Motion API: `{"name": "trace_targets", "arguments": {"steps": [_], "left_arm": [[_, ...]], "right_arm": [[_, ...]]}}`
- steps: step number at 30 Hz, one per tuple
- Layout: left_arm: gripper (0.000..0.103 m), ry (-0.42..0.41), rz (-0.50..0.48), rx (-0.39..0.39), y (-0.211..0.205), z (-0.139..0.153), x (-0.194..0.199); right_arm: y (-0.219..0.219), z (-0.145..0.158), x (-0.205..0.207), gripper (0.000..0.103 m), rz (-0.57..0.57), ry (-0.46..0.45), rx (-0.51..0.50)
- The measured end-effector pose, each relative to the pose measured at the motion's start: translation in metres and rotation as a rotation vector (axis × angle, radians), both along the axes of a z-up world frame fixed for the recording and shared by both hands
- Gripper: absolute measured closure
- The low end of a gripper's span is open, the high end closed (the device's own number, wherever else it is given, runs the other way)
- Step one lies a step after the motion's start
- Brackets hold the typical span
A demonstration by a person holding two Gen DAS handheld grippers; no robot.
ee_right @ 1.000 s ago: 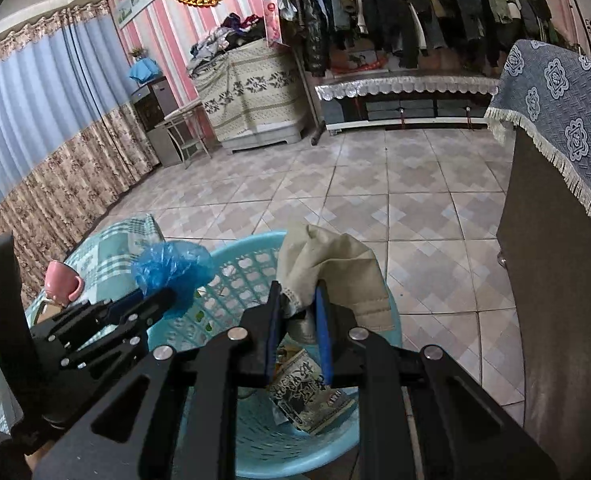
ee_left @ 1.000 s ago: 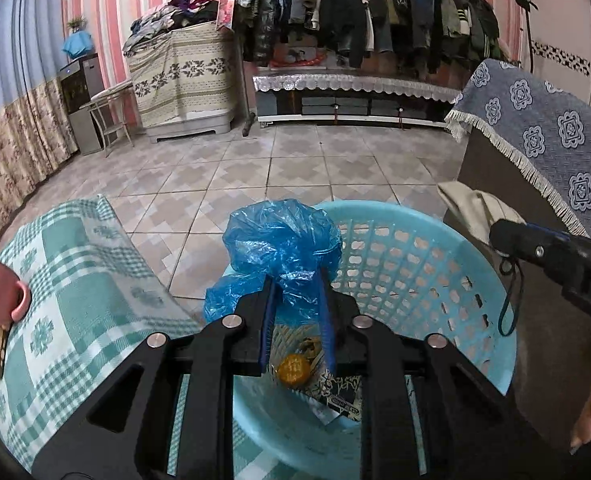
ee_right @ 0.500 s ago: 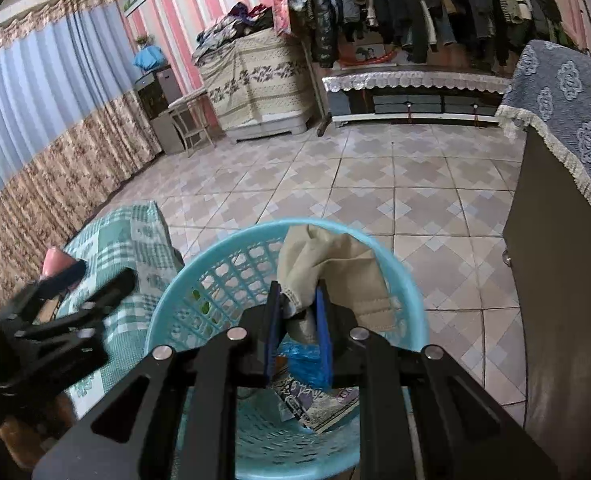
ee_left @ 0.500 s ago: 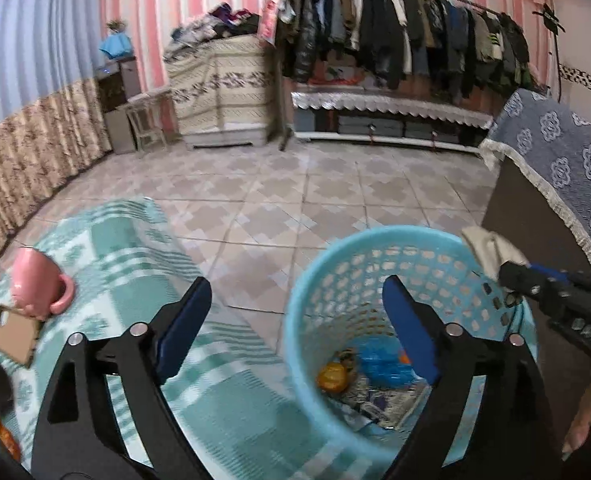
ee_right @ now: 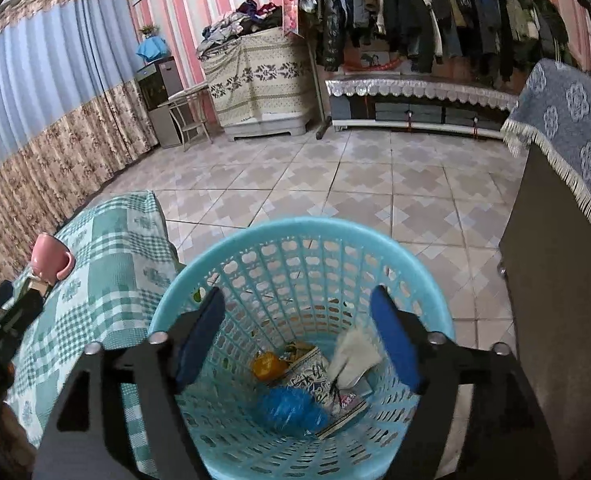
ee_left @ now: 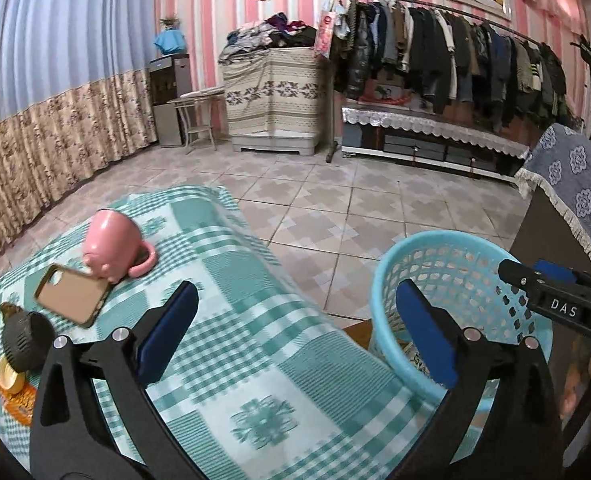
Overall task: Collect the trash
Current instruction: 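Move both grippers back over the bedspread toward the snack bag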
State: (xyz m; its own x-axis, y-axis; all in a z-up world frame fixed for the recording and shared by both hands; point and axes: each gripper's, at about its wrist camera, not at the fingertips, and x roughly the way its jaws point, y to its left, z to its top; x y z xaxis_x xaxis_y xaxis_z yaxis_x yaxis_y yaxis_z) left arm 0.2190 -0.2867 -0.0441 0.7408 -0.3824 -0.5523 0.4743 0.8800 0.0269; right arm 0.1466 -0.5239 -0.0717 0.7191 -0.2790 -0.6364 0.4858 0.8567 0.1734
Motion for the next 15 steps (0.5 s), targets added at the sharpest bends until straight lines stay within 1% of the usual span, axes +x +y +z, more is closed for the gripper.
{"name": "trace_targets", "arguments": {"steps": [2, 7, 9, 13, 15], "left_arm": [[0.007, -0.008, 0.014, -0.008, 0.01, 0.004, -0.002], [0.006, -0.037, 0.075, -0.023, 0.043, 0.017, -0.005], [0.006, -0.04, 0.102, -0.033, 0.06, 0.021, -0.007], [0.006, -0.059, 0.166, -0.049, 0.094, 0.025, -0.015], [0.006, -0.072, 0.193, -0.044, 0.112, 0.026, -0.02]], "right_arm": [[0.004, 0.002, 0.001, 0.015, -0.003, 0.011, -0.042], [0.008, 0.006, 0.002, 0.014, 0.002, 0.009, -0.047], [0.015, 0.011, 0.003, 0.014, 0.015, -0.006, -0.055], [0.044, 0.028, 0.005, 0.011, 0.072, -0.067, -0.079], [0.058, 0.031, 0.008, 0.011, 0.106, -0.092, -0.068]]}}
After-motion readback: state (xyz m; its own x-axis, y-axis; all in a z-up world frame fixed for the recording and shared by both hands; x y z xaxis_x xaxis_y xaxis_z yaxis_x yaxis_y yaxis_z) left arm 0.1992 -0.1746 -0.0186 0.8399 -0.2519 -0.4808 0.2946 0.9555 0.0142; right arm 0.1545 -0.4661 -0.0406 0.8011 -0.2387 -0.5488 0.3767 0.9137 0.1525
